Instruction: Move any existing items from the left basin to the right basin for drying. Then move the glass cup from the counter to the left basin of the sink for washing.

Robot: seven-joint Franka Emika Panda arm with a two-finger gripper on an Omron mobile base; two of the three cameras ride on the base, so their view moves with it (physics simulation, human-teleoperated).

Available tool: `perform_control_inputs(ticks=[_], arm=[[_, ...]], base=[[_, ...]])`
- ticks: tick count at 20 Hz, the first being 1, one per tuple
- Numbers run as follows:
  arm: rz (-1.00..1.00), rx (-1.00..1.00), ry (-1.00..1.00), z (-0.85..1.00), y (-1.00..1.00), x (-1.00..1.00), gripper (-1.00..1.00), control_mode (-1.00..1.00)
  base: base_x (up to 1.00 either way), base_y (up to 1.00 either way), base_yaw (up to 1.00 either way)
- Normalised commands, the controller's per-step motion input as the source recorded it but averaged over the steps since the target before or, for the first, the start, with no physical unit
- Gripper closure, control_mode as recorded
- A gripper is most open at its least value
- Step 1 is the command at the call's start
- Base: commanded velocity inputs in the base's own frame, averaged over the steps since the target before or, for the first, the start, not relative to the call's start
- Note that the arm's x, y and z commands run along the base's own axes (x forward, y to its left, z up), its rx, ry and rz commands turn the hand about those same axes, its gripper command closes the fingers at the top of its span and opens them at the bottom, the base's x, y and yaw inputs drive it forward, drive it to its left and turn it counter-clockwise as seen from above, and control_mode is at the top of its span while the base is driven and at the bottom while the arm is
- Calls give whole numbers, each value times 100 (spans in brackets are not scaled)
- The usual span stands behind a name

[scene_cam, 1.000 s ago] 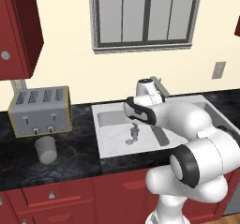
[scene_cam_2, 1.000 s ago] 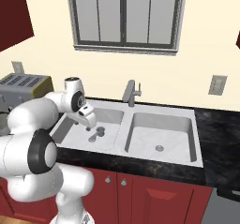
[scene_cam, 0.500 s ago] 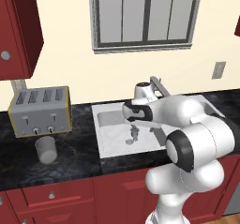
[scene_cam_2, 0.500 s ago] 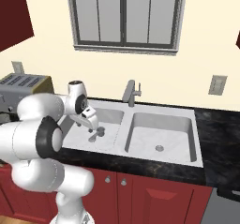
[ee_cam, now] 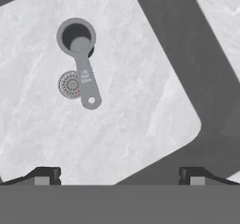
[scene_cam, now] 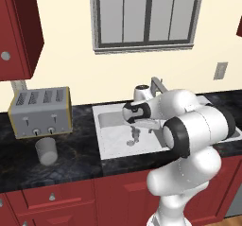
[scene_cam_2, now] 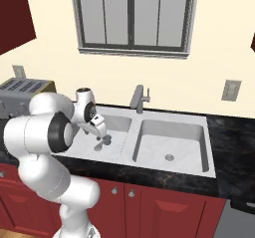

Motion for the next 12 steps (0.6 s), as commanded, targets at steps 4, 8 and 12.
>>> perform_control_inputs(ticks=[4,8,12], arm=[[0,0,0,-22,0,30,-100,-100],[0,0,0,-18,0,29,-100,-100],[0,0,0,-20,0,29,-100,-100]], base=[[0,0,0],[0,0,0],[0,0,0]])
